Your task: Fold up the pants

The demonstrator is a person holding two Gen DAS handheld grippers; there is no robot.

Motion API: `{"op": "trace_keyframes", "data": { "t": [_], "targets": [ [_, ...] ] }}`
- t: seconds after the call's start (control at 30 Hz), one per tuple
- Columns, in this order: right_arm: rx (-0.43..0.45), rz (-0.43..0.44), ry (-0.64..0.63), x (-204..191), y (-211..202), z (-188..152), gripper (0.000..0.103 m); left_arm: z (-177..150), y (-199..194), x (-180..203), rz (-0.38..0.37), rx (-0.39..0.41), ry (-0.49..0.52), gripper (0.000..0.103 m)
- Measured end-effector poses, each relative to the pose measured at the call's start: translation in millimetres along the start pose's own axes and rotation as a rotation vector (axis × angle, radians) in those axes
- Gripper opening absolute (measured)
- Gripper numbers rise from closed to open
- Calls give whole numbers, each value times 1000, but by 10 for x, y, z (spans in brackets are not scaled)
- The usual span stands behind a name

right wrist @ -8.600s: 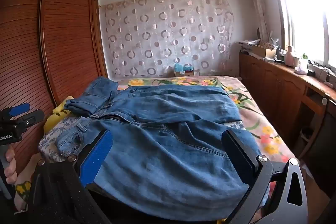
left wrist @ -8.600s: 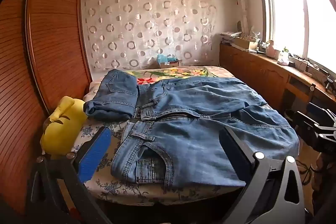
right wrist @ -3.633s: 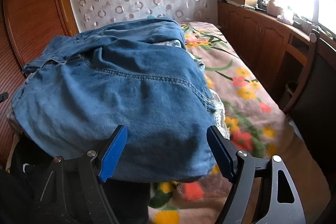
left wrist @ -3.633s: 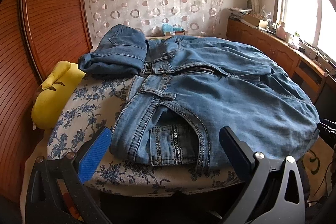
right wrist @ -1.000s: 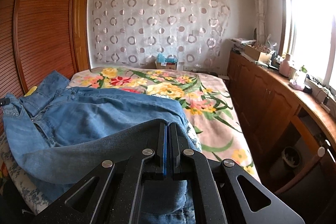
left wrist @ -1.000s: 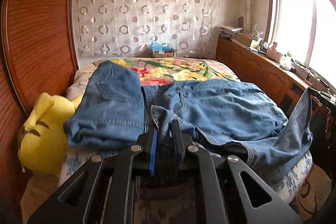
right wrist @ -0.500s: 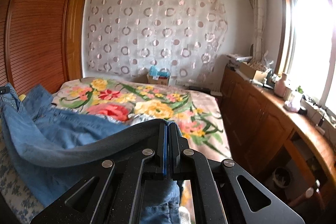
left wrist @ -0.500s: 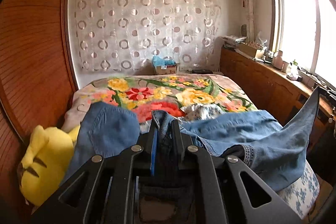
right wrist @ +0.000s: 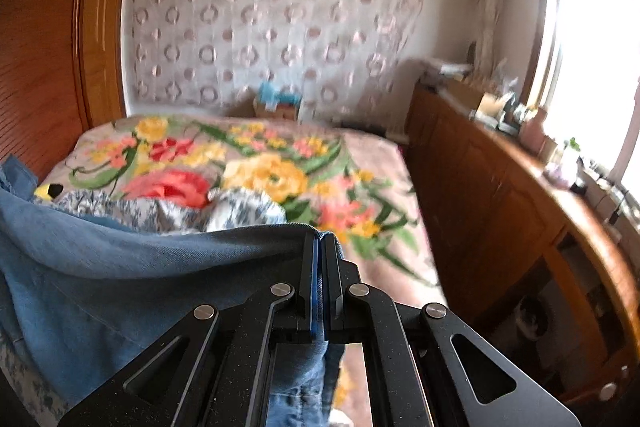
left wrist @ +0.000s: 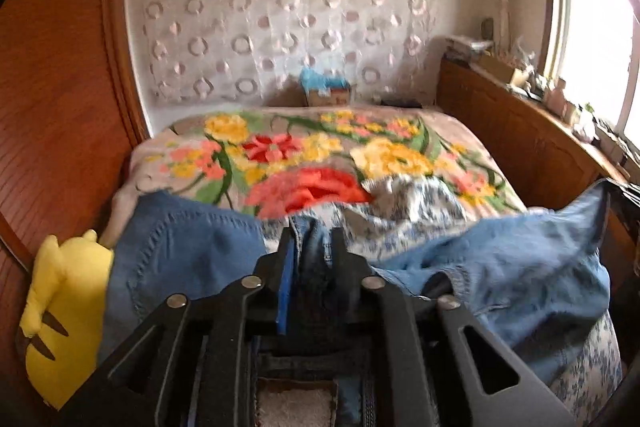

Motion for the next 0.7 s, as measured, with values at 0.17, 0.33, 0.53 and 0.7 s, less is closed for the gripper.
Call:
{"op": "trace_keyframes", "data": {
  "t": [0.17, 0.33, 0.53, 0.7],
  "targets": [
    [-11, 36, -16, -290, 57, 11, 13, -132, -192, 2, -27, 12, 22, 60],
    [5, 145, -30, -483, -64, -35, 34, -293, -354, 36, -81, 11, 13, 77],
    [5, 303, -81, -653, -86, -186, 53, -598, -455, 201, -111, 3, 46, 77],
    [-12, 420, -133, -802, -3, -139, 54, -779, -489, 258, -146, -24, 37, 77]
  ]
}}
Point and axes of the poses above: each gripper's, at about its wrist camera, not at the fingertips, and y roughly the way its jaws point, x to its right, z to its top, the point moved 2 cm from there along y, roughly the way its jaws point, and after that the axes turned 1 degree about -y, right-handed, at the moved point
